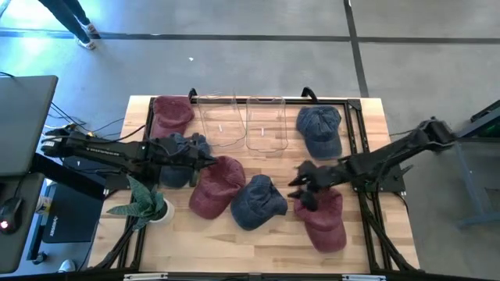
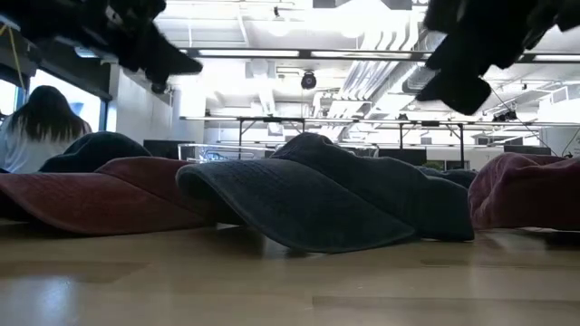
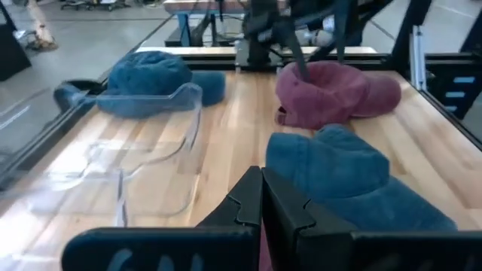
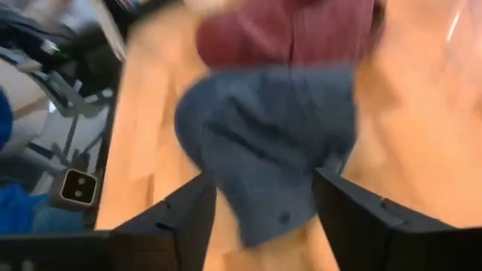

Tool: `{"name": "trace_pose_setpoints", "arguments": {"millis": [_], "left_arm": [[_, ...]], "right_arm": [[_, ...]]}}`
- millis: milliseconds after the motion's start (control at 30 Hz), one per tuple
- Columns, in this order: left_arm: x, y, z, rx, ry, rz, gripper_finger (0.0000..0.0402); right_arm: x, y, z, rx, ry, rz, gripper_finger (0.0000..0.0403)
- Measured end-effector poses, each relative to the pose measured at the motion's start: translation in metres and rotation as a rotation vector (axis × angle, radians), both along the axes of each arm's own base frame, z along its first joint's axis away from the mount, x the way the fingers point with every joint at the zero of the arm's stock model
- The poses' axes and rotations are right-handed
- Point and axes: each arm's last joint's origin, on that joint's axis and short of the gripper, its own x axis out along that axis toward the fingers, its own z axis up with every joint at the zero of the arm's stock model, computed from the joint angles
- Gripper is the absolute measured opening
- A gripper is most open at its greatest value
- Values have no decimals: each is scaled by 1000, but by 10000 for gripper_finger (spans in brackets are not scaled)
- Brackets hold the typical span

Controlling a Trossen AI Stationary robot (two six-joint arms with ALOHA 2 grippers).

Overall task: Pick & Place hat
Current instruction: Put the bottom blue cap into the right bin

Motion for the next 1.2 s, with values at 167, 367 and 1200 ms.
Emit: {"name": "trace_pose_setpoints", "arguments": {"millis": [167, 367, 1200], "left_arm": [[11, -14, 6, 39, 23, -48, 0], [17, -24, 6, 58, 36, -71, 0], [61, -50, 6, 142, -103, -142, 0]], "right_arm": [[31, 18, -25, 65, 169, -106, 244], [50, 27, -58, 77, 266, -83, 244], [66, 34, -35, 13, 33, 166, 26]]}}
